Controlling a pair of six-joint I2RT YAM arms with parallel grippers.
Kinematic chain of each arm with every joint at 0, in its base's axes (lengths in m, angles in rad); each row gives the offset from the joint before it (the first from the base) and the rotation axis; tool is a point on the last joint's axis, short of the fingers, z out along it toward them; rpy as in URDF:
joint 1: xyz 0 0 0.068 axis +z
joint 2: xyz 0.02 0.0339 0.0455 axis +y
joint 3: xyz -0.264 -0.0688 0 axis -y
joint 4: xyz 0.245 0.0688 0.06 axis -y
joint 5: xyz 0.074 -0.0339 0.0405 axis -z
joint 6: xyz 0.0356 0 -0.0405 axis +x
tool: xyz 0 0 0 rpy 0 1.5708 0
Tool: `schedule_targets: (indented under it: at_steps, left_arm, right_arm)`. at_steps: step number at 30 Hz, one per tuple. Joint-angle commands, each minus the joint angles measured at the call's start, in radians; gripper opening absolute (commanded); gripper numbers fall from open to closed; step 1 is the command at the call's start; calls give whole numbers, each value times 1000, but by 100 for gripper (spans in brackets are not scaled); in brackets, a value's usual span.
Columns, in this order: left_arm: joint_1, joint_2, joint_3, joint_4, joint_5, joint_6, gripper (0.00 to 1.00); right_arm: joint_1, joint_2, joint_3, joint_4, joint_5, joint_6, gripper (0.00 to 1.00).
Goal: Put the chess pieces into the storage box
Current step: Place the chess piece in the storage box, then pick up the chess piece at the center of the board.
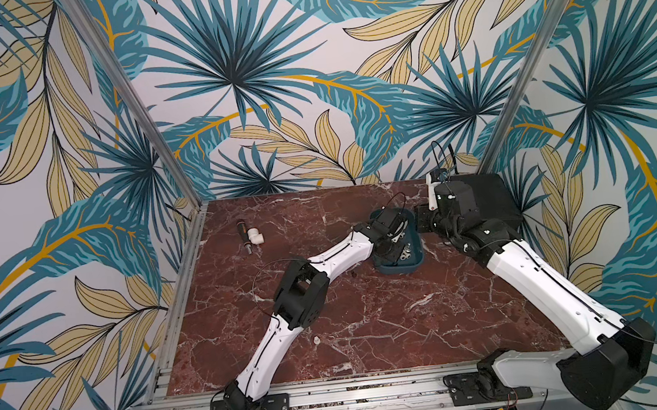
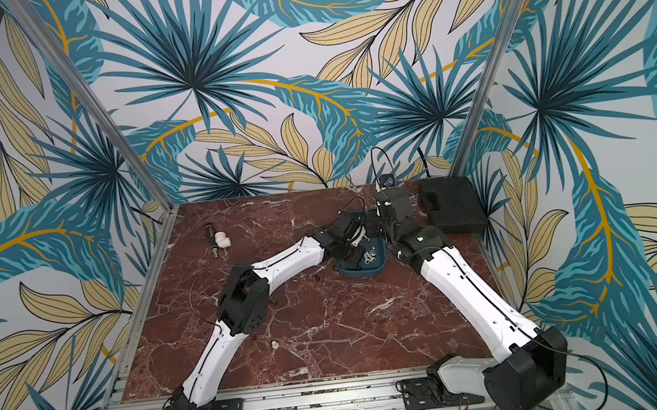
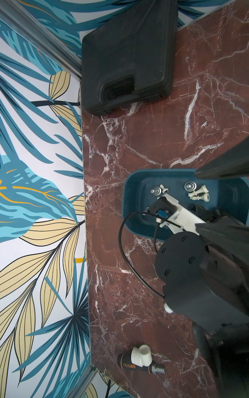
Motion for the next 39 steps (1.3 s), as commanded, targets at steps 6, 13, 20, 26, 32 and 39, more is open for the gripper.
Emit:
schedule_targets:
  at_steps: [6, 13, 20, 26, 32, 39]
  left_arm:
    - [0, -47, 50, -18, -21, -6, 34]
    - [0, -257, -43, 23, -49, -11, 34]
    - [35, -594, -377, 166, -192, -61, 34]
    - [168, -875, -700, 162, -315, -152, 34]
    - [288, -1091, -919, 97, -428, -188, 34]
    - [365, -1222, -1039, 93, -444, -201, 35]
  right_arm:
    - [-5, -23, -14, 5, -12, -13, 38]
    - [-2, -58, 1, -40, -35, -9, 39]
    - [25, -65, 9, -82, -119, 35, 39]
    - [212, 56, 25, -91, -94, 49, 39]
    - [311, 275, 34, -63, -167, 106, 42]
    - [323, 501, 103, -104, -193, 106, 42]
